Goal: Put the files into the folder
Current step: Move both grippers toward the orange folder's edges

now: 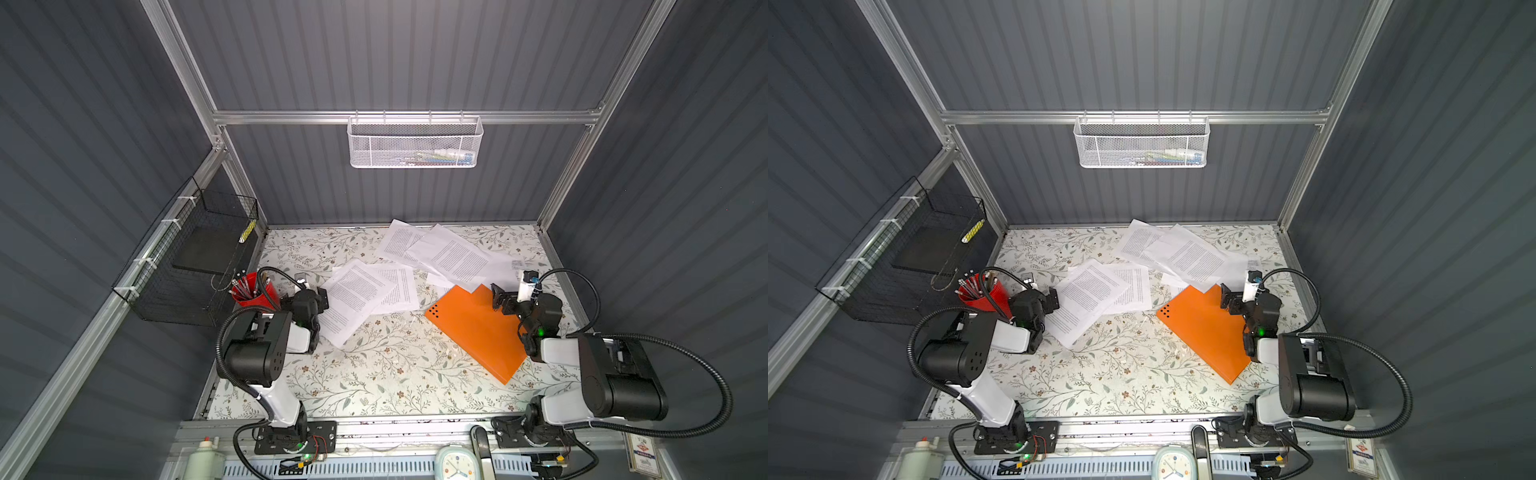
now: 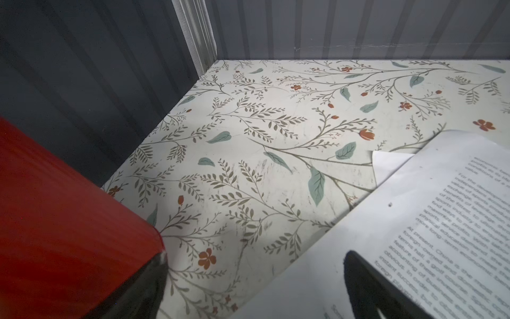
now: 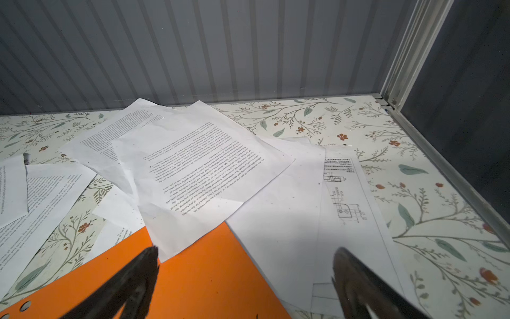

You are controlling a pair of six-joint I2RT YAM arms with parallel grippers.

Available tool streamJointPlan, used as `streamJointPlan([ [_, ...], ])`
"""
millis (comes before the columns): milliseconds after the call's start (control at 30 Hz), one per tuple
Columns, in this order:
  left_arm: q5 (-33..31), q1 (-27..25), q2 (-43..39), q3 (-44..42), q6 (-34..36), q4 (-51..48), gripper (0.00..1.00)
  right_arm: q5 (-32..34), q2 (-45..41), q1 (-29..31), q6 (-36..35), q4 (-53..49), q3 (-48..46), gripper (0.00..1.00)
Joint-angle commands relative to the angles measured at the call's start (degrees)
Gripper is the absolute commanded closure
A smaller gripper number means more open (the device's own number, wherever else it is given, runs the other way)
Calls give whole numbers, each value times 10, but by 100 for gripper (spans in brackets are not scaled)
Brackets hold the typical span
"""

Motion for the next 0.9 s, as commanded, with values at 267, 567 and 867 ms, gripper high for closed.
streamJointPlan([
  [267, 4, -2, -1, 0, 0, 6, 0, -9, -1, -3, 1, 8, 3, 1],
  [567, 6, -2, -2, 0, -1, 6, 0, -9, -2, -3, 1, 10, 2, 1],
  [867, 7, -1, -5, -3, -3, 7, 0, 108, -3, -4, 47, 2, 4, 1],
])
